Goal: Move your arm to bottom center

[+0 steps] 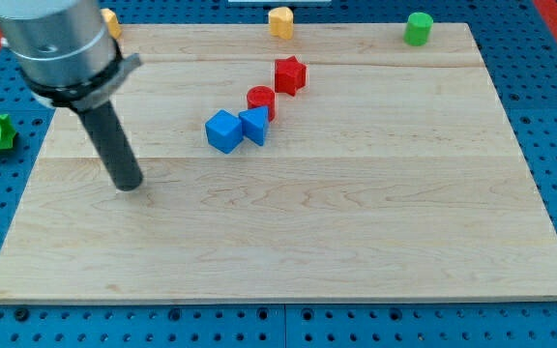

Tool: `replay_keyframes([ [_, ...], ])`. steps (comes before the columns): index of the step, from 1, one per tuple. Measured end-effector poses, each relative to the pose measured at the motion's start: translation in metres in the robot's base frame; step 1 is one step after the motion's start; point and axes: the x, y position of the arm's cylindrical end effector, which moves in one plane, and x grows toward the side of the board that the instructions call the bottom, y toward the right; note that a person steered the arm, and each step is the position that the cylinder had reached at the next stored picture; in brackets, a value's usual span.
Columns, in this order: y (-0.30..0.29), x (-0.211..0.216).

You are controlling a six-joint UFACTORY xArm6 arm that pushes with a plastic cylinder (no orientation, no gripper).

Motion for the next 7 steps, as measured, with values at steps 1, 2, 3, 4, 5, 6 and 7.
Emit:
replay_keyframes([
  [1, 0.059, 0.005],
  [2, 0.096, 0.006],
  [3, 0.133, 0.006],
  [4, 0.161, 0.006],
  [5, 0.162, 0.009],
  [6, 0.162, 0.009],
  [7, 0.161, 0.019],
])
